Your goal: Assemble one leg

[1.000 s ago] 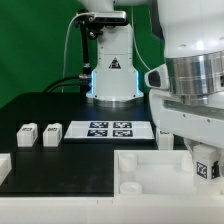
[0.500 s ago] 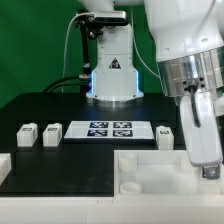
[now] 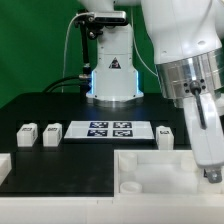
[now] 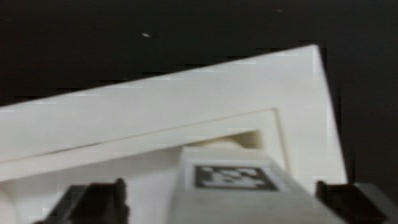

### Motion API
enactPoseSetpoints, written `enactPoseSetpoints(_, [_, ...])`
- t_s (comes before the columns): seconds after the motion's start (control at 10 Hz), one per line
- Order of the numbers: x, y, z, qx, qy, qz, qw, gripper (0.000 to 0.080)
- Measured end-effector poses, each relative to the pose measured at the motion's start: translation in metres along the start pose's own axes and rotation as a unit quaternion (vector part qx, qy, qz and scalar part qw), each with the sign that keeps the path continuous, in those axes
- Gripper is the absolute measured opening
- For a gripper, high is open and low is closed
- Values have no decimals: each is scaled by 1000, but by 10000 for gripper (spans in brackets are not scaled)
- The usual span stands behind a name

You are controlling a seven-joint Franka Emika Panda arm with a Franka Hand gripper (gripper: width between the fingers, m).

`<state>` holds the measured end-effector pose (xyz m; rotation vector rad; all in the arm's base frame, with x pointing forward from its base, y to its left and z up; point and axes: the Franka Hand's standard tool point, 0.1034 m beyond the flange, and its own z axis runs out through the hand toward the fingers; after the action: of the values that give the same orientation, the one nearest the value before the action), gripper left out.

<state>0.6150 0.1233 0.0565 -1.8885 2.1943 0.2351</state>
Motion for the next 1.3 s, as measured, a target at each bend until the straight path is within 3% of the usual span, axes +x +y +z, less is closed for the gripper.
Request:
enactPoseSetpoints(0.2, [-3, 5, -5, -21, 8, -131, 991, 636])
enactPoseSetpoints(0.5, [0, 4, -3, -21, 9, -264, 964, 649])
enactPoseSetpoints(0.6, [-1, 5, -6, -33, 16, -343, 939, 649])
enactPoseSetpoints(0.9, [-6, -2, -16, -45, 40, -519, 853, 649])
enactPoseSetpoints(1.1, [-3, -7, -17, -41, 44, -635, 770, 649])
enactPoseSetpoints(1.3, [8, -10, -12, -43, 45, -697, 714, 649])
